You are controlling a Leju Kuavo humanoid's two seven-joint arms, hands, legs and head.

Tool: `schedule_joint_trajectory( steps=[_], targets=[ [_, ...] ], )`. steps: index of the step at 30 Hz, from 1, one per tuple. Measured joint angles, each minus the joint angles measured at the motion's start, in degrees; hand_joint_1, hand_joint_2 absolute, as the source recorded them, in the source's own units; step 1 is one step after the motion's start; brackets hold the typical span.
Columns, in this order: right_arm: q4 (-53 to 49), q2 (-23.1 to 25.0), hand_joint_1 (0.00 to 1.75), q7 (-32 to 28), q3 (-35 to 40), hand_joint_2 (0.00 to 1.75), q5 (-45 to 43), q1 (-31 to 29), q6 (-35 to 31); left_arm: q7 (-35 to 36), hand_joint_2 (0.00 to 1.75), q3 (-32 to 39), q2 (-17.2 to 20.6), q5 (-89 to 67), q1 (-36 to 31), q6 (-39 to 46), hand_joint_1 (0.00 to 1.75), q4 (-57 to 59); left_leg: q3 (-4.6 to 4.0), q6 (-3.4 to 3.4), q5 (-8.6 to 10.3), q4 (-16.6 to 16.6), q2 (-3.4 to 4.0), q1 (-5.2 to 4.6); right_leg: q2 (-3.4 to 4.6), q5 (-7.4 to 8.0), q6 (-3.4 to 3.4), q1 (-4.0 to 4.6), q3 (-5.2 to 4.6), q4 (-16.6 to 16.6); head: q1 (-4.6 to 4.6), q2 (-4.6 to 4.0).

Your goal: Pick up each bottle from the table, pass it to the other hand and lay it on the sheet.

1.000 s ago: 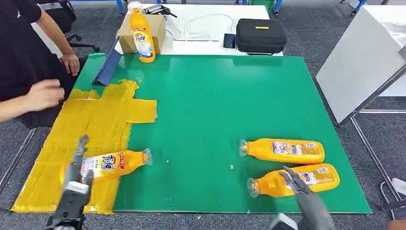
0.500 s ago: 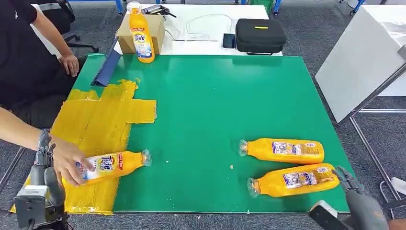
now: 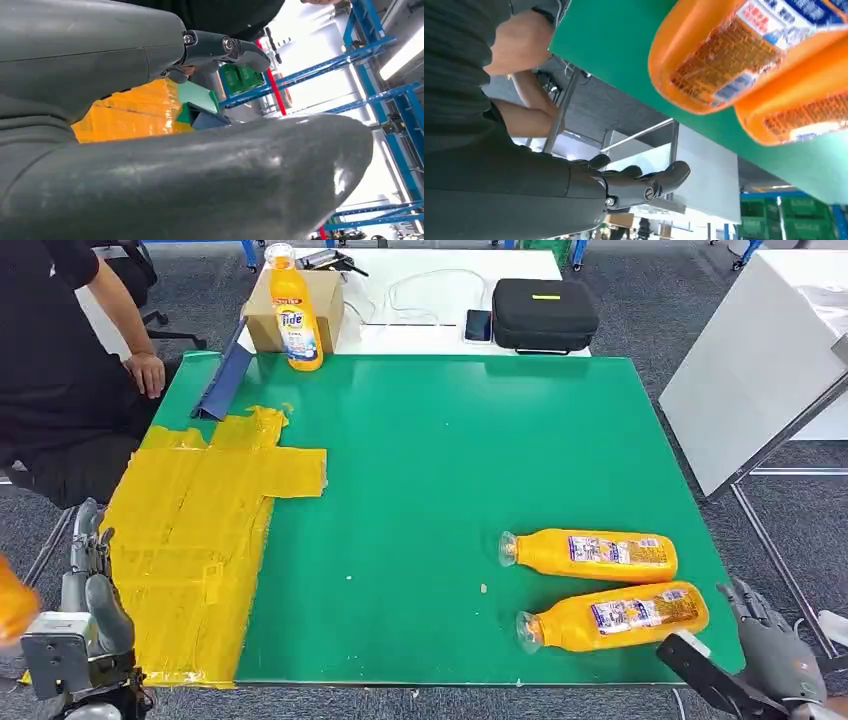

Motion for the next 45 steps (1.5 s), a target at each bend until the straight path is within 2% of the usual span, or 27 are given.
schedule_joint_trajectory(
  steps=[12, 18, 27, 28, 29, 30, 31, 36, 43, 44, 45],
  targets=[
    [4.51, -3.68, 0.0, 1.88, 9.12, 1.75, 1.2, -2.61, -0.72, 0.07, 0.0, -0.04, 0.44, 0.88, -1.21, -0.09, 0.0, 1.22, 0.02, 0.0, 0.0, 0.0, -0.04, 0.0, -0.01, -0.01, 0.0, -0.01, -0.18, 0.0, -0.02, 0.0],
    [5.47, -4.83, 0.0, 2.14, 12.12, 1.75, 1.16, -3.13, -1.01, 0.09, 0.0, -0.07, 0.44, 0.88, -1.47, -0.22, 0.0, 1.49, 0.0, 0.0, 0.01, 0.0, -0.01, 0.0, 0.0, 0.01, 0.01, 0.0, 0.24, 0.0, -0.02, 0.0],
    [6.56, -7.28, 0.0, 3.28, 16.86, 1.75, 0.83, -3.57, -1.57, 0.13, 0.0, -0.09, 0.66, 1.14, -1.7, -0.9, 0.0, 1.77, 0.05, -0.02, -0.02, 0.0, -0.01, 0.01, 0.0, -0.03, -0.02, 0.0, -0.22, 0.0, 0.0, 0.0],
    [6.76, -7.82, 0.42, 3.54, 17.38, 1.75, 0.77, -3.57, -1.32, 0.13, 0.0, -0.09, 0.72, 1.22, -1.79, -0.96, 0.0, 1.88, 0.05, -0.02, -0.02, 0.0, -0.01, 0.01, 0.0, -0.03, -0.02, 0.0, -0.22, 0.0, 0.0, 0.0],
    [6.93, -8.46, 1.48, 3.83, 17.95, 1.75, 0.57, -3.57, -0.92, 0.13, 0.0, -0.11, 0.81, 1.23, -1.93, -1.07, 0.0, 2.03, 0.06, -0.02, -0.02, 0.0, -0.01, 0.01, 0.0, -0.03, -0.02, 0.0, -0.22, 0.0, 0.0, 0.0],
    [7.22, -9.36, 1.68, 4.22, 18.65, 1.75, 0.11, -3.56, -0.11, 0.13, 0.0, -0.15, 0.9, 1.29, -2.14, -1.14, 0.0, 2.23, 0.06, -0.02, -0.02, 0.0, -0.01, 0.01, 0.0, -0.03, -0.01, -0.01, -0.22, -0.01, 0.0, 0.0],
    [7.52, -10.41, 1.75, 4.59, 19.44, 1.75, -0.59, -3.59, 0.48, 0.13, 0.0, -0.33, 1.05, 1.44, -2.47, -1.27, 0.0, 2.54, 0.07, -0.02, -0.02, 0.0, -0.02, 0.0, 0.0, -0.03, -0.01, -0.01, -0.21, -0.01, 0.0, 0.0],
    [8.77, -16.22, 1.71, 5.05, 23.17, 1.75, -4.28, -3.98, 2.27, 0.13, 0.0, -1.2, 1.84, 2.1, -4.1, -1.42, 0.0, 4.13, 0.29, 0.04, -0.08, 0.0, 0.13, 0.0, 0.05, -0.03, -0.02, -0.01, -0.07, -0.02, 0.04, 0.0],
    [9.49, -21.38, 1.75, 6.17, 27.13, 1.75, -6.62, -6.15, 2.6, 0.11, 0.0, -2.49, 2.71, 2.78, -5.37, -1.92, 0.0, 5.9, 0.77, 0.01, -0.15, 0.01, 0.25, 0.06, 0.11, -0.06, -0.06, 0.01, 0.33, -0.08, 0.04, 0.0],
    [9.75, -21.88, 1.43, 6.58, 27.85, 1.75, -6.95, -6.59, 2.51, 0.11, 0.0, -2.58, 2.78, 3.04, -5.51, -1.92, 0.0, 6.1, 0.84, 0.01, -0.19, 0.01, 0.32, 0.08, 0.16, -0.08, -0.09, 0.02, 0.39, -0.09, 0.02, 0.0],
    [10.06, -22.23, 0.26, 6.95, 28.72, 1.75, -7.19, -7.08, 2.41, 0.11, 0.0, -2.69, 2.84, 3.13, -5.65, -1.92, 0.0, 6.29, 0.97, 0.01, -0.26, 0.01, 0.42, 0.08, 0.23, -0.12, -0.14, 0.02, 0.47, -0.12, 0.02, 0.0]
  ],
)
